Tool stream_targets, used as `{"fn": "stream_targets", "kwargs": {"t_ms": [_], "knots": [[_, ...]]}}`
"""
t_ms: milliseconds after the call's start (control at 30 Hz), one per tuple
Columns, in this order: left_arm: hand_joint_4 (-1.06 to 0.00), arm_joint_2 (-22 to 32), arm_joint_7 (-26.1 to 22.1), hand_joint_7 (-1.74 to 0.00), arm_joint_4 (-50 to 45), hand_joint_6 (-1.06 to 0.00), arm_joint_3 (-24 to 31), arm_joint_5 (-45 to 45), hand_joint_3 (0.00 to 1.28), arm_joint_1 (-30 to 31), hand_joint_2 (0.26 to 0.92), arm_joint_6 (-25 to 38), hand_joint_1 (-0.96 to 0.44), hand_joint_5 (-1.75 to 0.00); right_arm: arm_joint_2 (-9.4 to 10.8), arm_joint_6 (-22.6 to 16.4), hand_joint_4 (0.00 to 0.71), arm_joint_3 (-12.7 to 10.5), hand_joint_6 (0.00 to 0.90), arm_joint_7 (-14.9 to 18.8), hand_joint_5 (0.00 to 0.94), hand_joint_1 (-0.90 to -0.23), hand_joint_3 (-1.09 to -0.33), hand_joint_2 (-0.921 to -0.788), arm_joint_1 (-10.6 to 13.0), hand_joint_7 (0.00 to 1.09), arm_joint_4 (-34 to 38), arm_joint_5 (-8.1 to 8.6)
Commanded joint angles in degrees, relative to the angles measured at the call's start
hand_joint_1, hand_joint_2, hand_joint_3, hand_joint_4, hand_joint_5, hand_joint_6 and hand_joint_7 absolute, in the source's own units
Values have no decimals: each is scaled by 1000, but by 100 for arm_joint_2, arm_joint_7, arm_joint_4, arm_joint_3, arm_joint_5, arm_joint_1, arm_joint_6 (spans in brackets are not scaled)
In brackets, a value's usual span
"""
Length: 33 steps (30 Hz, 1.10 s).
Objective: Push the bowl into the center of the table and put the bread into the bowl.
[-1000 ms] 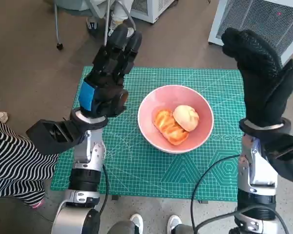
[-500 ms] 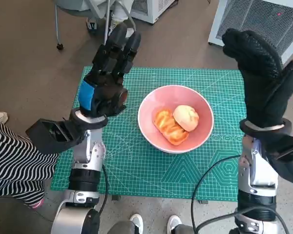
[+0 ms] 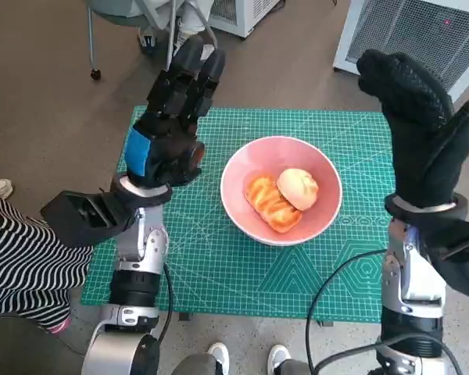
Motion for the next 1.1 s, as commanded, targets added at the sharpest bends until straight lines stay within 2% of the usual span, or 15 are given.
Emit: {"fn": "stream_targets", "kwargs": {"t_ms": [33, 1100], "knots": [[-90, 51, -24, -97, 10, -127, 14, -32, 498, -2, 921, 8, -678, 0, 13, 58, 189, 26, 100, 15, 2, -670, -764, -921, 147, 427, -8, -14], [-77, 205, 4, -100, -119, -88, -54, 114, 489, 45, 921, 114, -694, -1, 144, 61, 187, 39, 103, 78, 0, -674, -749, -921, 197, 428, 54, 155]]}}
